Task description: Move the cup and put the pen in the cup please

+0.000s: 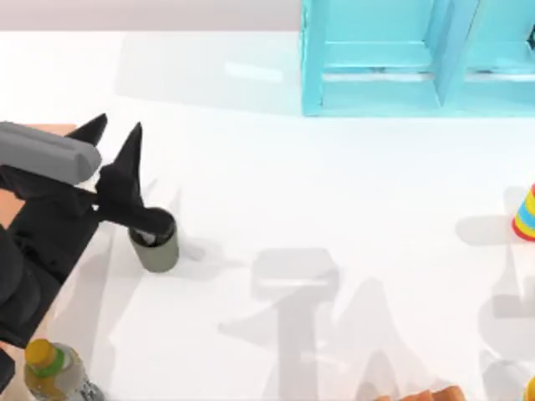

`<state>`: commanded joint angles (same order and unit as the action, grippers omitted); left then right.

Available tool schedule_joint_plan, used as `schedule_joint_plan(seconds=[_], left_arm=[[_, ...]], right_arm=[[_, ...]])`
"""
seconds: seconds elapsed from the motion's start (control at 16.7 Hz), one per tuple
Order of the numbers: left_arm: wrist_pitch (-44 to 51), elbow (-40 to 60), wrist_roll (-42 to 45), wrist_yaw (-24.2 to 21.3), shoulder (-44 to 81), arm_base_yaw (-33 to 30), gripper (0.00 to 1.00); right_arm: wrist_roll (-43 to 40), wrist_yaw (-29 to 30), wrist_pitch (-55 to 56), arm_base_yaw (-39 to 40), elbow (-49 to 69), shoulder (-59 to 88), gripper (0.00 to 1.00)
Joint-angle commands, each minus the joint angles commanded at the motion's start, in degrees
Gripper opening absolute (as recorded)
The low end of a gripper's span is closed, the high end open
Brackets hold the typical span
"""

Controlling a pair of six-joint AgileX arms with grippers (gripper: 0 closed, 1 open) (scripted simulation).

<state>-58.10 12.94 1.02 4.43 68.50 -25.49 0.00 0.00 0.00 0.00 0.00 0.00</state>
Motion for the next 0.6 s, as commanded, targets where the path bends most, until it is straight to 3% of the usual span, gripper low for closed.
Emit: schedule_joint_plan(seconds=[0.24, 0.6], left_arm=[[0.0, 0.0, 0.0, 0.0, 0.0, 0.0, 0.98], [0.0, 0.0, 0.0, 0.0, 0.0, 0.0, 1.0]], right_arm=[[0.0, 0.0, 0.0, 0.0, 0.0, 0.0, 1.0], [0.0, 0.0, 0.0, 0.0, 0.0, 0.0, 1.0]])
